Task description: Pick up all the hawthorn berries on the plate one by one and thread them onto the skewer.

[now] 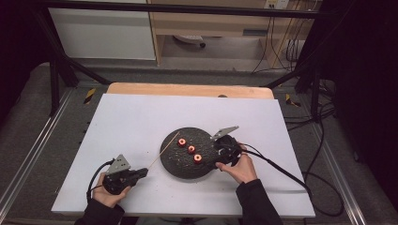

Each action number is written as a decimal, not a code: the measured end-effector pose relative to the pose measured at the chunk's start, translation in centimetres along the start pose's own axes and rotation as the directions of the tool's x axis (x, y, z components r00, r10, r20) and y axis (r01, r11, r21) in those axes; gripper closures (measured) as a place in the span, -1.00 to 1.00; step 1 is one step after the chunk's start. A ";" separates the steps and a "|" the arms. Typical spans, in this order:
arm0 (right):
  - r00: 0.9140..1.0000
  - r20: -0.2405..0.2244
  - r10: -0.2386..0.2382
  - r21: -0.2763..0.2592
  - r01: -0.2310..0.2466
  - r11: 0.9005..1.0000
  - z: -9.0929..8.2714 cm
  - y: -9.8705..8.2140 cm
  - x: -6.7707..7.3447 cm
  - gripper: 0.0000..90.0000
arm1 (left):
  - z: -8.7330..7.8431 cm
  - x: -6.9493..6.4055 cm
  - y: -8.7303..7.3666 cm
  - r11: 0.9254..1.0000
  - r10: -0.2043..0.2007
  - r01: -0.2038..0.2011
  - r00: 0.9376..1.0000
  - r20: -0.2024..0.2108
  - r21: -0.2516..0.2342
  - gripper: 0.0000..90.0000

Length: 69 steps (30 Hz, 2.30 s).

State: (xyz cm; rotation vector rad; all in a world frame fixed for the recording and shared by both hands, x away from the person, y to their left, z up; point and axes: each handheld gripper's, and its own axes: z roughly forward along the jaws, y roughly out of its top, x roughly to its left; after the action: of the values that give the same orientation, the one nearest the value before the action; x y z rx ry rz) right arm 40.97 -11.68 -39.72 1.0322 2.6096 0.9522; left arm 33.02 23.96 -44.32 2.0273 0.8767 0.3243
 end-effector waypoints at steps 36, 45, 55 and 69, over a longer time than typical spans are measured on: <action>0.994 -0.096 0.044 0.308 -0.012 0.951 5.0 4.8 0.5 0.15 | 0.0 -0.1 0.0 1.000 0.011 -0.011 1.000 0.000 0.002 0.97; 0.991 -0.117 0.068 0.336 -0.024 0.942 5.3 4.8 0.3 0.30 | 0.0 -0.1 0.1 1.000 0.014 -0.014 1.000 0.000 0.002 0.97; 0.990 -0.118 0.083 0.347 -0.037 0.937 5.3 4.9 0.2 0.34 | 0.0 -0.1 0.1 1.000 0.015 -0.015 1.000 0.000 0.000 0.97; 0.990 -0.100 0.101 0.251 -0.074 0.965 2.7 5.3 0.1 0.35 | 0.0 -0.2 0.1 1.000 0.016 -0.016 1.000 -0.006 -0.001 0.97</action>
State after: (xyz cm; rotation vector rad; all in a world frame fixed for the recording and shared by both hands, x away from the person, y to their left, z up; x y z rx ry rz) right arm 44.87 -7.33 -38.53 1.1928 2.8526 0.7347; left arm 32.89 23.79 -44.22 2.0337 0.8642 0.3396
